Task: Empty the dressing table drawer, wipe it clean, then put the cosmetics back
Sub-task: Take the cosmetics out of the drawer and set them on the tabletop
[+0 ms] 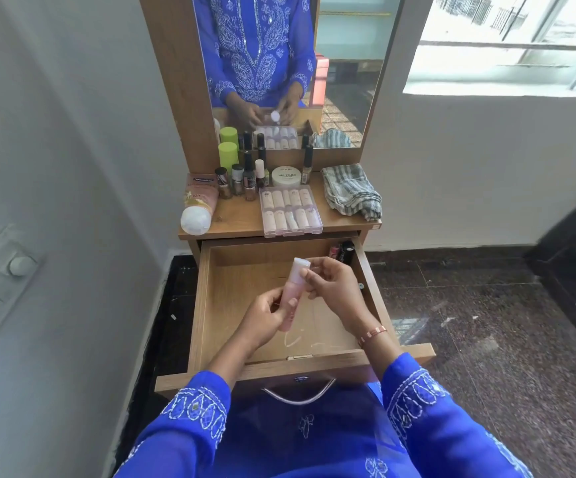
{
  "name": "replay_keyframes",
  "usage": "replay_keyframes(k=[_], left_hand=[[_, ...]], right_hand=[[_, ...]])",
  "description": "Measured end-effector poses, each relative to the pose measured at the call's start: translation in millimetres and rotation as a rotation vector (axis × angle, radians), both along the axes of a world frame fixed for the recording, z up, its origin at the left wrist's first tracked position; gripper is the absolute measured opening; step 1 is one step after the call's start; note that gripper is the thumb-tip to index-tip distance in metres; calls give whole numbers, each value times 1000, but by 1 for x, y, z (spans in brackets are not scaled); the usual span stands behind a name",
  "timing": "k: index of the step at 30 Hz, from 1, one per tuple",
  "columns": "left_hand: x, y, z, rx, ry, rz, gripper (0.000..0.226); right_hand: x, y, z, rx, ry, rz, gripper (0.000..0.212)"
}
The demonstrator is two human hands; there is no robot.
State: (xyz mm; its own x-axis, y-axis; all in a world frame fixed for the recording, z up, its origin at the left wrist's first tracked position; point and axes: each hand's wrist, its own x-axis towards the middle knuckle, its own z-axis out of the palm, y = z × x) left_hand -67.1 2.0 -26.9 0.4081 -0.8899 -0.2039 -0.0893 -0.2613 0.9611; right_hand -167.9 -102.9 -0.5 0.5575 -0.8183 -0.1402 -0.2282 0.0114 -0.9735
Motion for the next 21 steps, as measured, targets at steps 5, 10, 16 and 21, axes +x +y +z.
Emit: replay_keyframes(k=[5,10,16,21], left_hand=[[4,-2,-2,8,92,136,11],[4,-2,-1,13,106,150,10],[4,0,-1,35,117,164,9],[4,1,0,34,88,208,10]], right_hand=[[-30,-20,-3,-785,724,-75,17],[-44,-17,-4,-818,1037,86,20],[-39,-15,-4,-824,965,109,22],[-35,-12,-6,-811,837,154,7]])
